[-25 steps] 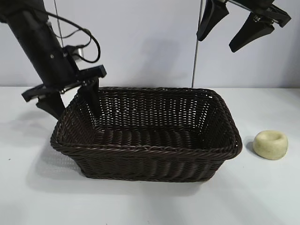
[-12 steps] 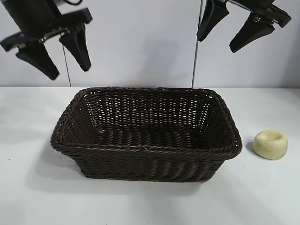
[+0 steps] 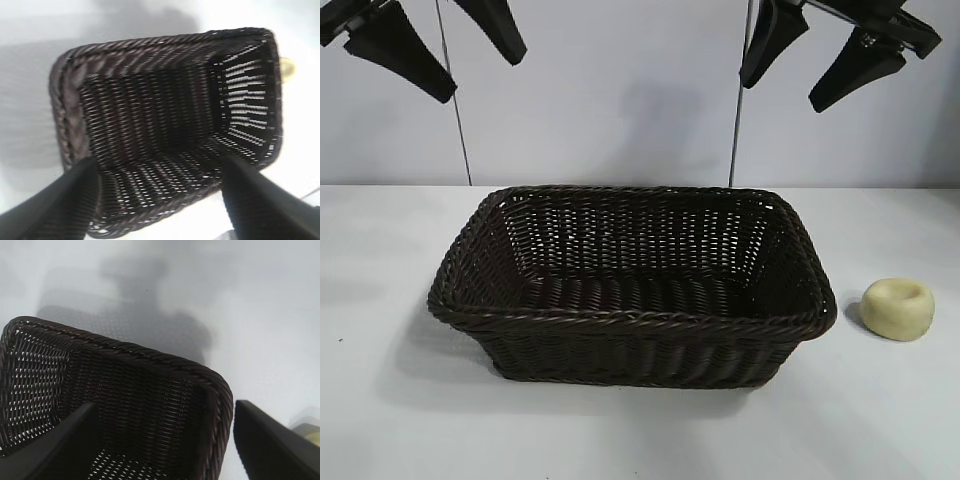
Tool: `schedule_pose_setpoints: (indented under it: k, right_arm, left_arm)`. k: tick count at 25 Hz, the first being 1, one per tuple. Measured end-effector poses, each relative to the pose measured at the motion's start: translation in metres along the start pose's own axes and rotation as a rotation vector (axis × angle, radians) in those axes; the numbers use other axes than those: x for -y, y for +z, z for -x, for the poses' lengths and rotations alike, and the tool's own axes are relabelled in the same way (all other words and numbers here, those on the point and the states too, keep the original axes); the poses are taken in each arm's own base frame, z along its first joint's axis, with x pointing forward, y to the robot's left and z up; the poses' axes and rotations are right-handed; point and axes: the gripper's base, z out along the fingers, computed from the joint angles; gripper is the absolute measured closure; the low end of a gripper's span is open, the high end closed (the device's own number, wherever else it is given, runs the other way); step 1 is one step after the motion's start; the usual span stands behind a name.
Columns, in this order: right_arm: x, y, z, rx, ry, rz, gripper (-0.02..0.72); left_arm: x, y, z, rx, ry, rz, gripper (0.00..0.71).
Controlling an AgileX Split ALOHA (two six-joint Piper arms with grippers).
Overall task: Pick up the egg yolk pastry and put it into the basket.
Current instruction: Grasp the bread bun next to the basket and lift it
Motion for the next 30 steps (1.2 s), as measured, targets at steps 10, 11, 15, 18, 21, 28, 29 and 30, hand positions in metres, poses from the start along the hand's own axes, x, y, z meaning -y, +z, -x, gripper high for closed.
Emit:
schedule_pose_setpoints:
  k: [10, 11, 15, 18, 21, 28, 29, 30]
  right_arm:
    - [0.0, 0.0, 0.0, -0.001, 0.0, 0.0, 0.164]
    - [0.0, 0.0, 0.0, -0.001, 0.0, 0.0, 0.164]
    - [0.0, 0.0, 0.0, -0.001, 0.0, 0.0, 0.164]
    - [0.0, 0.0, 0.0, -0.001, 0.0, 0.0, 0.164]
    - [0.0, 0.0, 0.0, -0.001, 0.0, 0.0, 0.164]
    - [0.0, 0.0, 0.0, -0.001, 0.0, 0.001, 0.164]
    - [0.0, 0.0, 0.0, -0.001, 0.0, 0.001, 0.164]
    - [0.0, 0.0, 0.0, -0.001, 0.0, 0.001, 0.164]
  left_arm:
    - [-0.005, 0.012, -0.005, 0.004, -0.052, -0.03, 0.203]
    - [-0.005, 0.012, -0.005, 0.006, -0.05, -0.03, 0.203]
    - [-0.005, 0.012, -0.004, 0.011, -0.05, -0.029, 0.203]
    - [-0.005, 0.012, -0.004, 0.012, -0.049, -0.029, 0.203]
    - [-0.005, 0.012, -0.004, 0.014, -0.049, -0.029, 0.203]
    - [-0.005, 0.012, -0.004, 0.014, -0.049, -0.029, 0.203]
    - [-0.005, 0.012, -0.004, 0.014, -0.049, -0.029, 0.203]
    - [-0.005, 0.012, -0.004, 0.014, -0.049, -0.029, 0.203]
